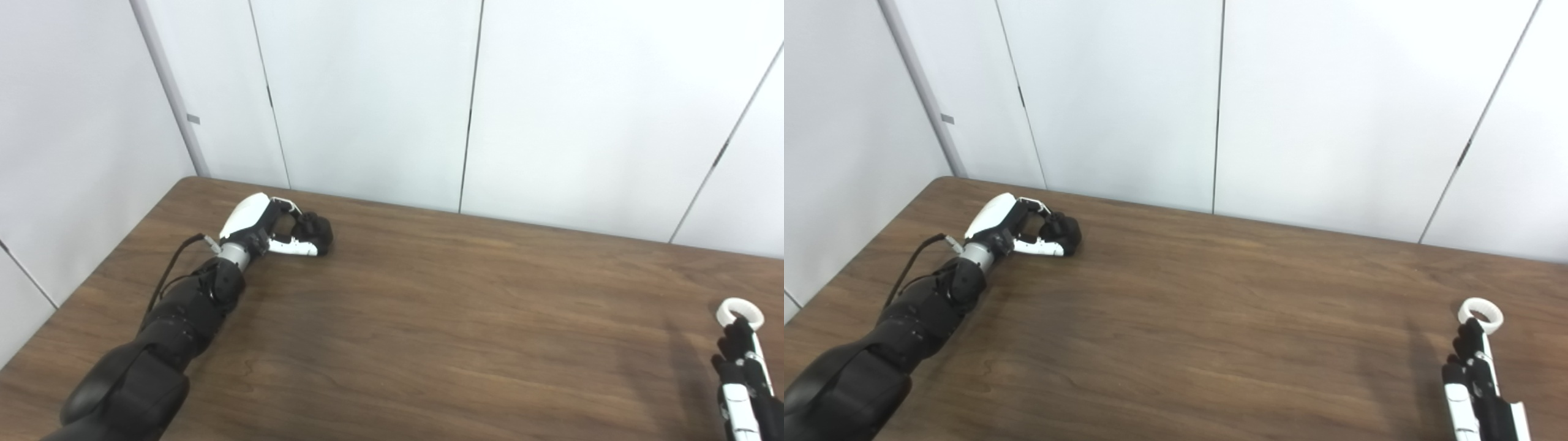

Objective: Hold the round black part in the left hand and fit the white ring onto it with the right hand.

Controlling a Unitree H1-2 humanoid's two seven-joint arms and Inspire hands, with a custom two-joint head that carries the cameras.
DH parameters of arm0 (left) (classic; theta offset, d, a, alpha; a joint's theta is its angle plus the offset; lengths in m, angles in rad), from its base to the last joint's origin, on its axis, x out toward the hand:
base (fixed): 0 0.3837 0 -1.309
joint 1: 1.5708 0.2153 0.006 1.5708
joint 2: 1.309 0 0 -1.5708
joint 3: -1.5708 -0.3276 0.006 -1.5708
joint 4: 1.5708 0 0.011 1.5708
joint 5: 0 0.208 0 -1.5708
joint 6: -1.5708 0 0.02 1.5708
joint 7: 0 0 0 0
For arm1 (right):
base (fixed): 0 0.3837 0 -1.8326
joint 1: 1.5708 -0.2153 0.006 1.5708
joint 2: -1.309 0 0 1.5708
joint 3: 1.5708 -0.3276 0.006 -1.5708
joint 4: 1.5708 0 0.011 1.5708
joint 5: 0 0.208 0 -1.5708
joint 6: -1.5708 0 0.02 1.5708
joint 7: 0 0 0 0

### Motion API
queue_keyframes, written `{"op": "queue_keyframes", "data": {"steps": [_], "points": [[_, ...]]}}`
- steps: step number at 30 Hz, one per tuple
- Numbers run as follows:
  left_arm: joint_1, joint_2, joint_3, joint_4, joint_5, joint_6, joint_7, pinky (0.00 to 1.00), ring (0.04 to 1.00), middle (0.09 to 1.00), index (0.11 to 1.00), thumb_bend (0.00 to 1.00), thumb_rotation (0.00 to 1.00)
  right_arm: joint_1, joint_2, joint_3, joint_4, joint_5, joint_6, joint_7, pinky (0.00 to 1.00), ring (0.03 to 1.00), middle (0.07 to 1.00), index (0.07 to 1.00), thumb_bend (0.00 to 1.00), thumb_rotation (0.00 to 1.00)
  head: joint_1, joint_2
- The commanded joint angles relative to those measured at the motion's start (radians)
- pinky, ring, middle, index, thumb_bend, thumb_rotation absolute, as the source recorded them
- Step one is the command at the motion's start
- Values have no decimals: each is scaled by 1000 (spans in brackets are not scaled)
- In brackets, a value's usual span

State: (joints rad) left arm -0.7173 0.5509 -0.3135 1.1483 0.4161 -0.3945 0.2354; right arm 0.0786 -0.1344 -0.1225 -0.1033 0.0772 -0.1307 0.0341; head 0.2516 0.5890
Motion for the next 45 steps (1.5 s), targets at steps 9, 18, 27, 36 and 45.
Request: {"op": "queue_keyframes", "data": {"steps": [9,18,27,36,45], "points": [[16,20,-19,-50,21,-72,-29,828,827,699,480,524,53,4,11,0,31,5,-35,-5,1000,1000,1000,985,390,837,-1,-3],[100,7,16,-279,-24,-72,-105,870,855,714,480,524,51,-1,20,5,35,-3,-49,-7,1000,1000,998,987,384,819,-26,-9],[199,-37,37,-513,-8,-66,-156,891,877,729,479,524,53,2,37,12,18,-35,-36,-22,996,992,987,972,404,825,-55,-9],[271,-86,28,-654,-24,-74,-221,944,919,759,479,523,50,-1,35,29,20,-46,-53,-17,1000,1000,1000,997,395,856,-90,-9],[314,-107,-32,-772,-34,-75,-288,963,944,783,479,524,55,-5,53,41,3,-91,-57,-36,1000,1000,989,972,413,838,-136,-7]]}}
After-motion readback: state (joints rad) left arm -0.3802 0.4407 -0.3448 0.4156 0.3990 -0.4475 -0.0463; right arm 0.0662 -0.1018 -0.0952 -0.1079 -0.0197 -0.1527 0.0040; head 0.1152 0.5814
